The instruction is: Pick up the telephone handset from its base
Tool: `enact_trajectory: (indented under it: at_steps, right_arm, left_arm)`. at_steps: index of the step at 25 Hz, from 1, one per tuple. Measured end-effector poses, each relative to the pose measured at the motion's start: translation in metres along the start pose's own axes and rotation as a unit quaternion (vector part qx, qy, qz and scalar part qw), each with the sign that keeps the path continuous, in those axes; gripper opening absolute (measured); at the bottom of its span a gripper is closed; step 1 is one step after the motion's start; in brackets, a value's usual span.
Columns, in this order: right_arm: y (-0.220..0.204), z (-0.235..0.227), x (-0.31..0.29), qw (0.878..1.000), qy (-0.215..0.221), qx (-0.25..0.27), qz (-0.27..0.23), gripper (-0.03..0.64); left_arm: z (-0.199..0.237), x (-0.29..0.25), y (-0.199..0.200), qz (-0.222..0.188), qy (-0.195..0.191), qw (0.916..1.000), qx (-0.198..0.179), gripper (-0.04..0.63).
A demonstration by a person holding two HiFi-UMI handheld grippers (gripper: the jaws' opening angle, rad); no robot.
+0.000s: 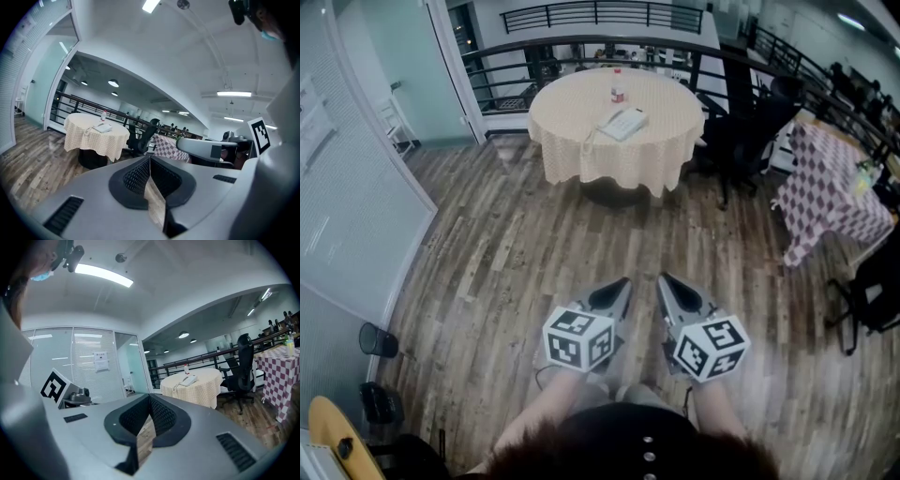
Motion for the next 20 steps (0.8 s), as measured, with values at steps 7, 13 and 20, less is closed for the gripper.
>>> enact_trajectory:
  at_steps: [7,13,20]
  right_arm:
    - [-0.008,-0.022,0.009,1.0,0.012,-0.008,0.013,0.011]
    - [-0.01,-0.032,0.0,1.0,0.016,-0.015,0.001,0.011]
    - [-0.012,-0.044,-0.046,0.999,0.025,-0.02,0.006,0.011]
  left_arm:
    - [-0.01,-0.011,-0.002,-0.011,-0.002,0.9999,0.012,0.015]
    - [-0.009,-0.027,0.0,-0.013,-0.007,0.9998,0.016,0.012]
    - [0.022,-0.065,0.01,0.001,-0.016,0.9998,0.014,0.009]
Point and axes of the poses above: the fingertips, and each gripper's own axes: x backward along the fingers, z to its left, y out of its top, the point moved 10 cm from there along x, backward along the fingers, and after that the axes turned 3 degrees about -z, right-handed, at the moved point
